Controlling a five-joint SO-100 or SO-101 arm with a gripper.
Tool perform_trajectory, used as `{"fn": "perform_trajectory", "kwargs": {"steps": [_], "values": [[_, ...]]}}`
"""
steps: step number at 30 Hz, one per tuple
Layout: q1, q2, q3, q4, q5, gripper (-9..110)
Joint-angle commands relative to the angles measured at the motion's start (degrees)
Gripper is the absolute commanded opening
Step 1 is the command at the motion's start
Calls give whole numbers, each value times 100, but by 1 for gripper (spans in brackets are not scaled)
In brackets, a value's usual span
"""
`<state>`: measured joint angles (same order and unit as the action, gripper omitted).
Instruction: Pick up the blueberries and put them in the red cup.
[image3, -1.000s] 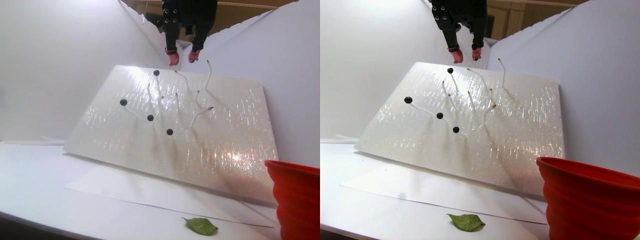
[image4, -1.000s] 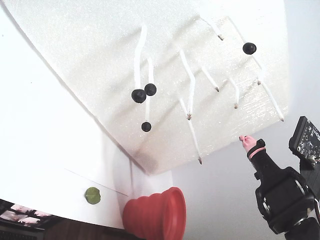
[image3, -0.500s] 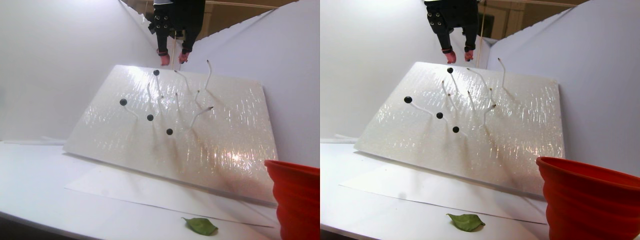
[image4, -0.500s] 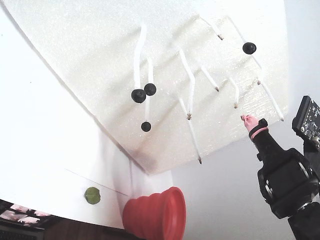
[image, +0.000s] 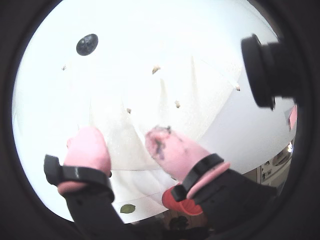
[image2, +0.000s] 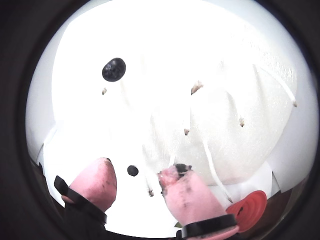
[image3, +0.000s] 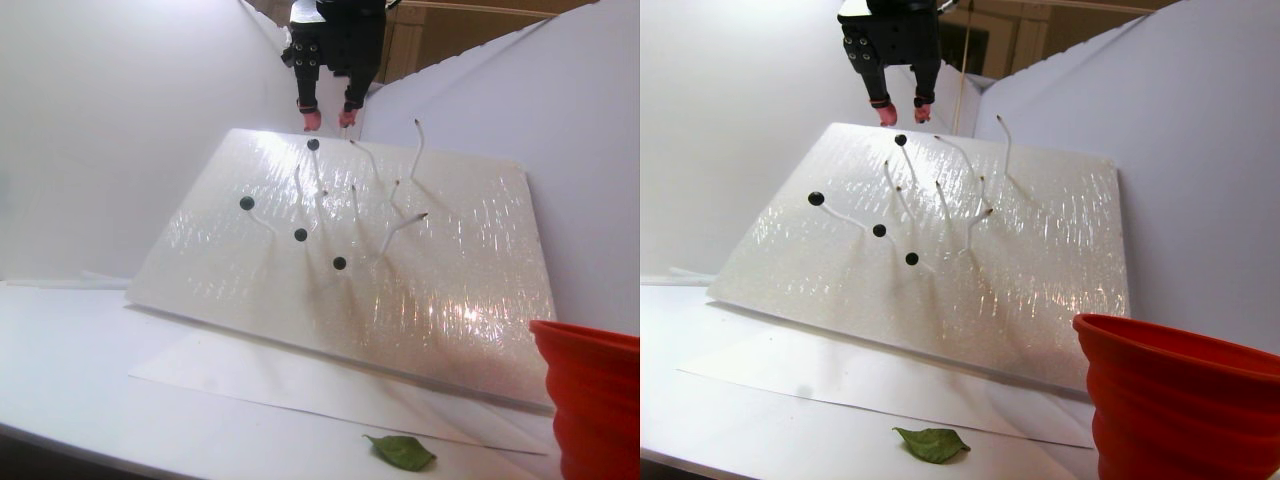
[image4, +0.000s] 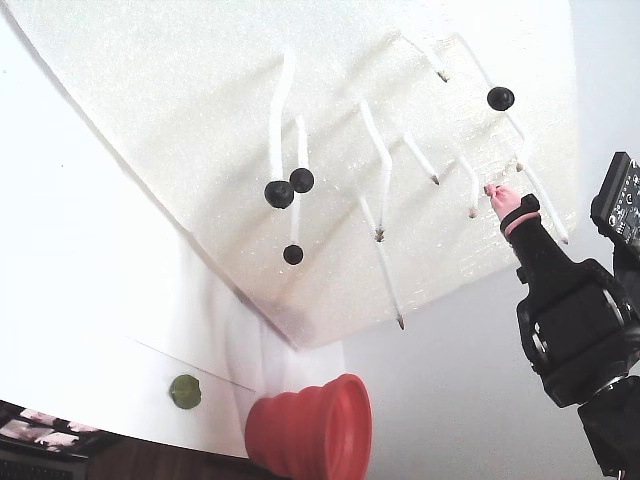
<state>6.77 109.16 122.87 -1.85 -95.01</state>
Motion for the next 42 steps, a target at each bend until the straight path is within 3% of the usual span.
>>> {"fn": "perform_trajectory", "kwargs": {"steps": [1,42], "values": [[-44,26,-747,-193,53,17],[-290,-1802,-2610,-642,-132,18]]}}
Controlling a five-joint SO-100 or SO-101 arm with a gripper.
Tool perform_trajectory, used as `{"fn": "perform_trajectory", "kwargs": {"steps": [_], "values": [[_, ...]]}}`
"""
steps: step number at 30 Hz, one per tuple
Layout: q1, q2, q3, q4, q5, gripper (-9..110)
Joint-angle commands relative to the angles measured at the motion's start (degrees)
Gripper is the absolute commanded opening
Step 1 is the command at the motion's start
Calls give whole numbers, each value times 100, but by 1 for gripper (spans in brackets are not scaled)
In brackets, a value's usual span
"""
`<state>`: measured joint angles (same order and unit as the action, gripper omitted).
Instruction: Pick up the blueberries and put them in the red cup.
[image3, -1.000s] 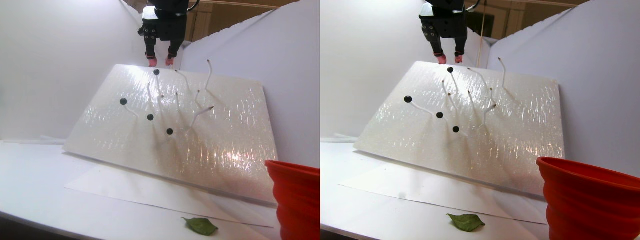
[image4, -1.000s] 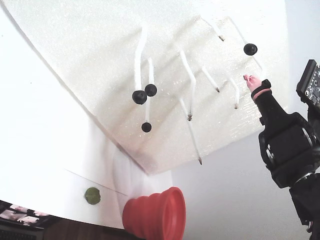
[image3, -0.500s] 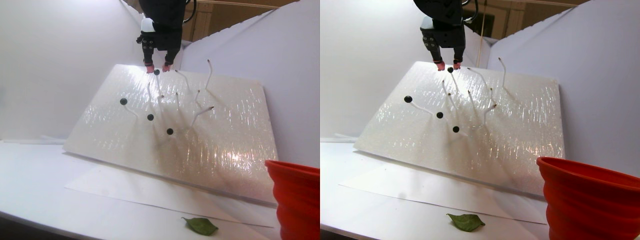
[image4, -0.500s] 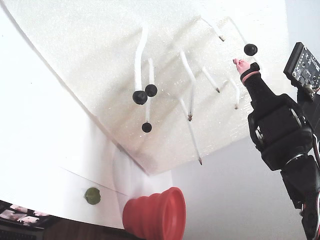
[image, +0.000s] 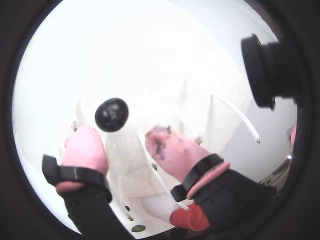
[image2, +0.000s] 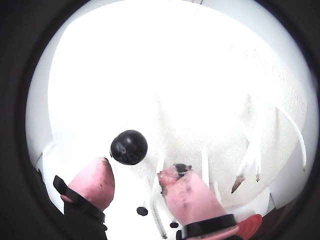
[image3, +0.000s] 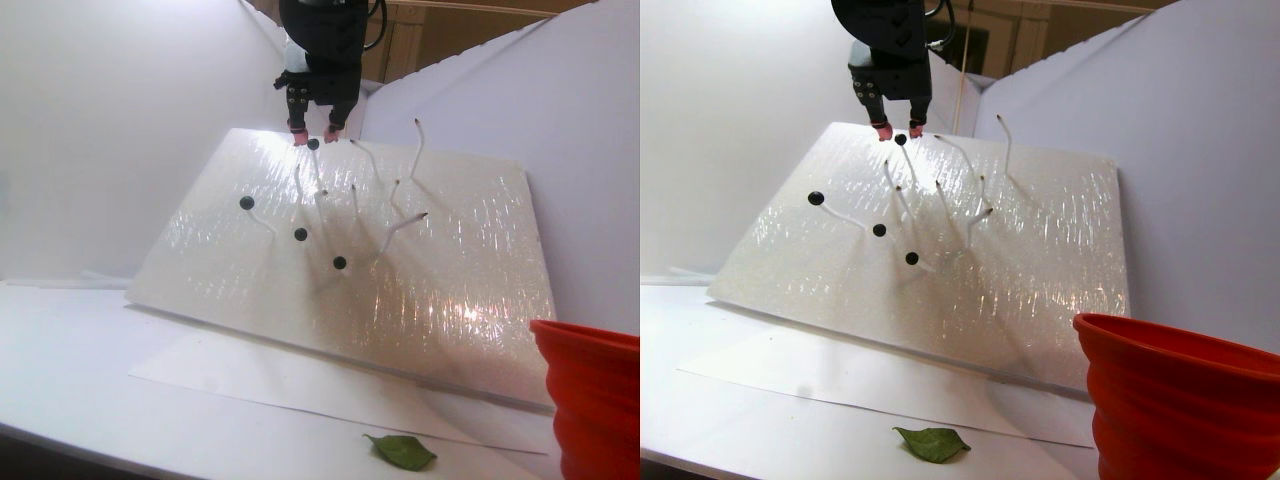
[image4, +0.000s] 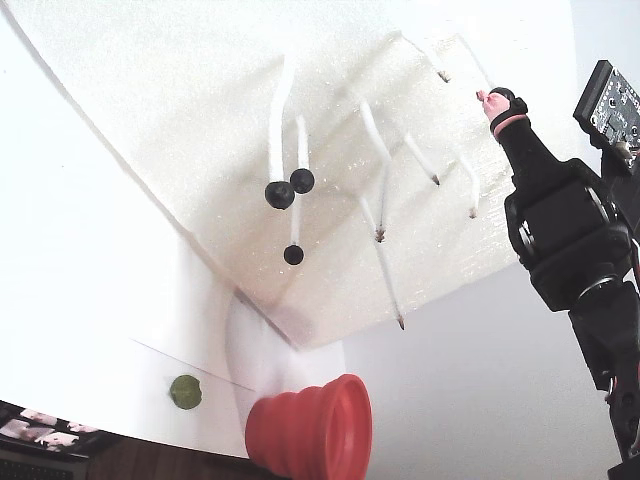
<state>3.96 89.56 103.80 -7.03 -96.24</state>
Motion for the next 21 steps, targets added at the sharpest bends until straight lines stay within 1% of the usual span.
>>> {"fn": "perform_trajectory", "kwargs": {"steps": [1,21], "values": [[-9,132,-738,-123,0,18],[-62,-290,-1230,-141,-26,18]]}}
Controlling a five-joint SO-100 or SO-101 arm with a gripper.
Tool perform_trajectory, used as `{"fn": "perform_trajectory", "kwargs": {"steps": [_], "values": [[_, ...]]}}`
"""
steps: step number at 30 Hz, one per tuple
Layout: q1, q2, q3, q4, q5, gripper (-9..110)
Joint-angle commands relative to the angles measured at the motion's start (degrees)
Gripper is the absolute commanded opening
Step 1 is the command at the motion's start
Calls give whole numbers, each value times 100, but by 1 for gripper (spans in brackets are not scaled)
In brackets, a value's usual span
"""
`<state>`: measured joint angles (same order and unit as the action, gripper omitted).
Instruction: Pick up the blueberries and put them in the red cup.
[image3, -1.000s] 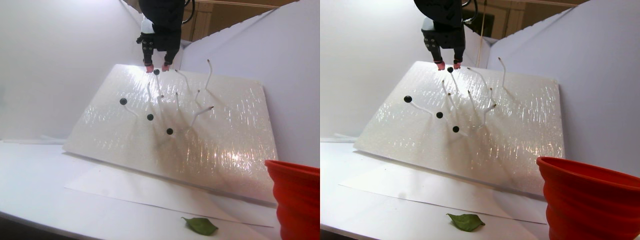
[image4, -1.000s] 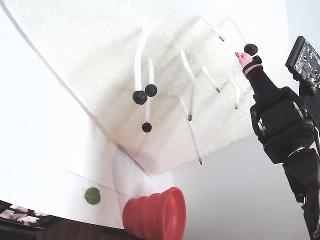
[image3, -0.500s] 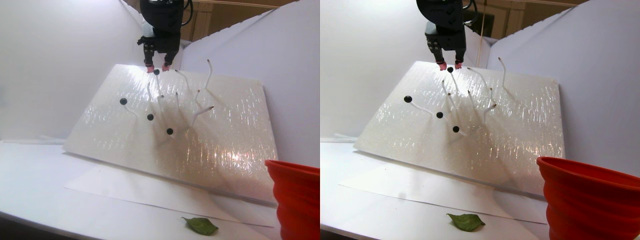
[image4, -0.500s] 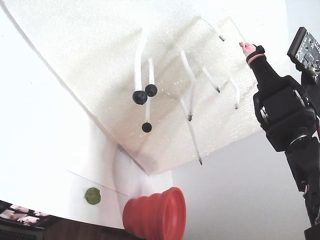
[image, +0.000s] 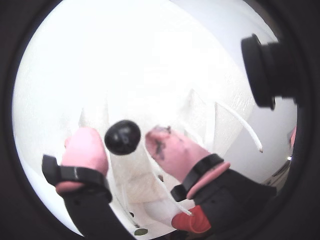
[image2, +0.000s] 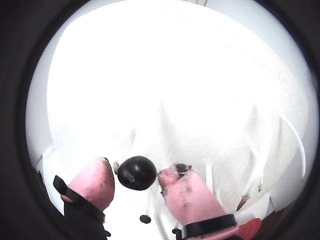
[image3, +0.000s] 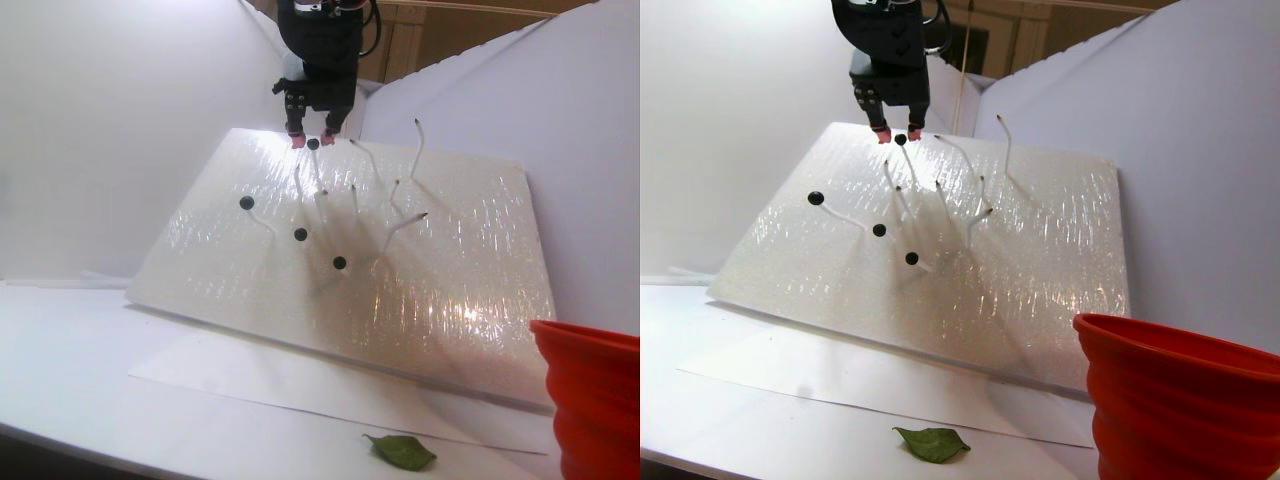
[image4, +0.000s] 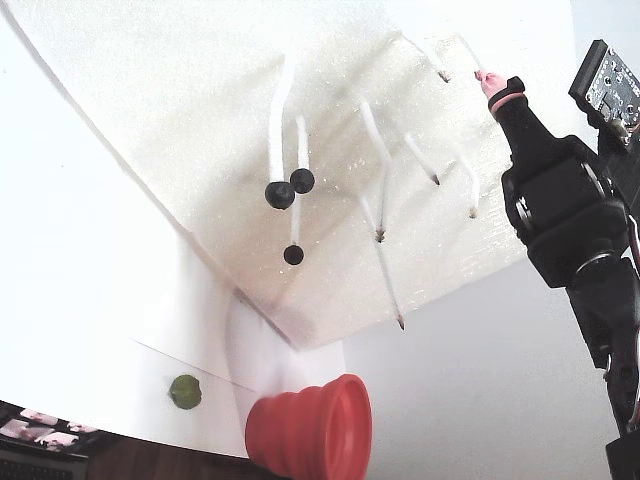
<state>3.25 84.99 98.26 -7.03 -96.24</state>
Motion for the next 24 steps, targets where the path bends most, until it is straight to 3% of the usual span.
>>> {"fn": "perform_trajectory", "kwargs": {"steps": [1,24], "values": [[9,149,-694,-149,-18,18],[-62,-35,-905,-369,123,18]]}}
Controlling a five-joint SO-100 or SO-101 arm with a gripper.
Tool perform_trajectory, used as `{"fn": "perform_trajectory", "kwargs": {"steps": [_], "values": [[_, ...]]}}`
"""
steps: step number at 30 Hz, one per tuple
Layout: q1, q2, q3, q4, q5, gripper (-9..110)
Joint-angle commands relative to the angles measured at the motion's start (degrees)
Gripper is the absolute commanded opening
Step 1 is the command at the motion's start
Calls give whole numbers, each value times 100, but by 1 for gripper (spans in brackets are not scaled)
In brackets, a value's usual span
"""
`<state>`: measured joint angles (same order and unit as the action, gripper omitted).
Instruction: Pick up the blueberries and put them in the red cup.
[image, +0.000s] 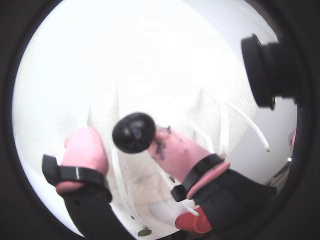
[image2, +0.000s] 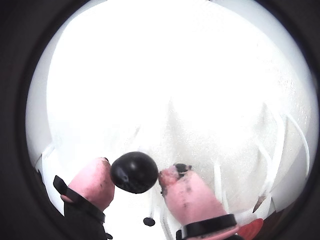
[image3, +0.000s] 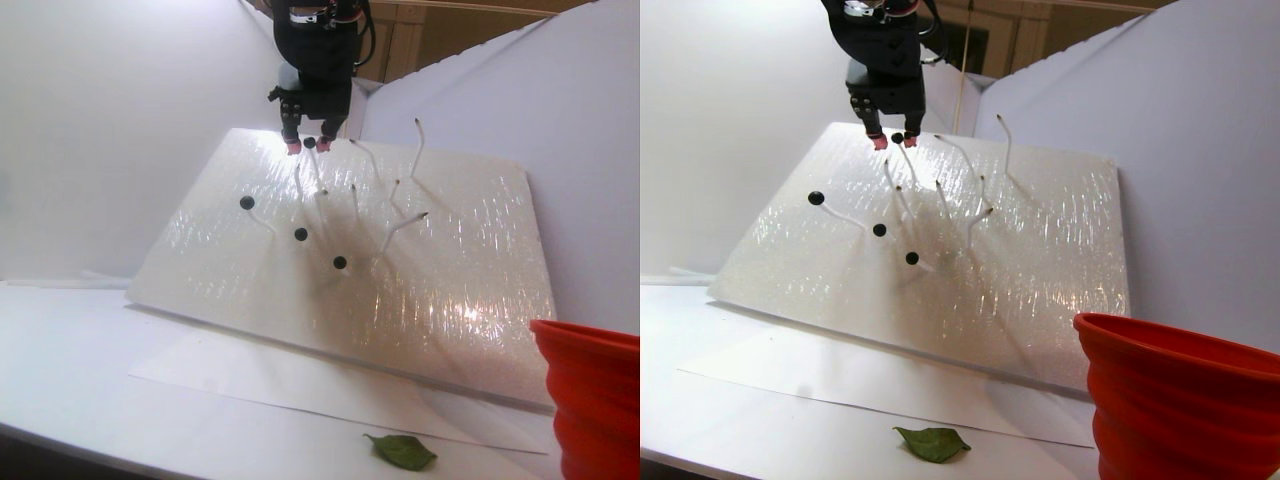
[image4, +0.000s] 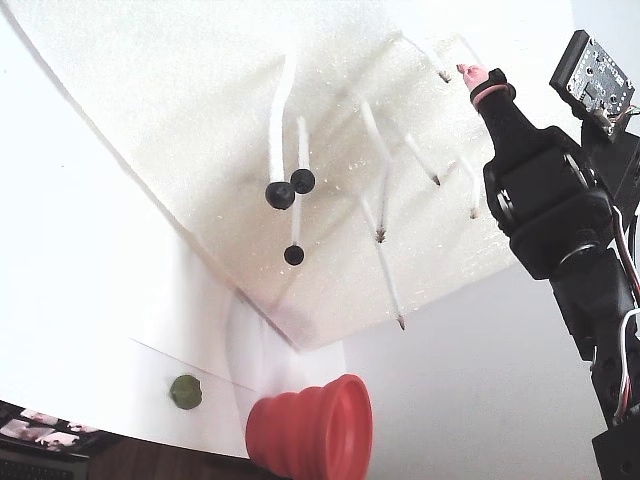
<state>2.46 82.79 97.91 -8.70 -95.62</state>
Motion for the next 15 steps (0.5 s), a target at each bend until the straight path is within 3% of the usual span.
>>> {"fn": "perform_trajectory", "kwargs": {"steps": [1,15], "values": [[9,185,-870,-202,62,18],[53,193,-765,-483,53,18]]}}
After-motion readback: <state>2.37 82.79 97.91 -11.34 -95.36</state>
